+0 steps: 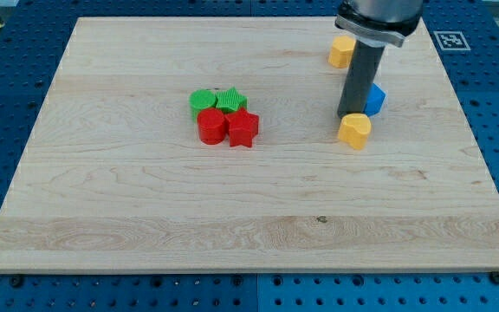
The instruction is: Move the yellow heart to the bottom right of the board
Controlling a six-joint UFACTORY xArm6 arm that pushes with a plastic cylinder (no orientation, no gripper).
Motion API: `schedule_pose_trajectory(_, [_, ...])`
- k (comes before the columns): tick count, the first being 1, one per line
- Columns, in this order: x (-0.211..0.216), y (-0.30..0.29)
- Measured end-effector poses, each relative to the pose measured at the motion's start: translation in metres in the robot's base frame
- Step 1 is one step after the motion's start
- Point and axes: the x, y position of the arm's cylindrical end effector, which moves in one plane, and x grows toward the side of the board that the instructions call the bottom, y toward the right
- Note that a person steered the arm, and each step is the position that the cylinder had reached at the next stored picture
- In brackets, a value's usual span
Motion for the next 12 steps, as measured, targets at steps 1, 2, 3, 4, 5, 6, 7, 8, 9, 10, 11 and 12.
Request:
schedule_pose_trajectory(1, [0.004,0.000])
schedule_pose_trajectory(2, [0.006,-0.008])
schedule_pose_trajectory(3, [0.008,-0.016])
schedule_pose_trajectory(4, [0.029,-0.002])
schedule_pose_trajectory(5, [0.033,0.001])
schedule_pose_trajectory(6, [0.033,0.002])
schedule_pose_trajectory(7, [0.043,0.009])
schedule_pose_trajectory(8, [0.044,0.009])
schedule_pose_trajectory(9, [0.055,0.020])
schedule_pose_trajectory(10, [0.057,0.026])
schedule_pose_trajectory(11, [0.056,0.011])
schedule_pose_trajectory(12, [0.062,-0.008])
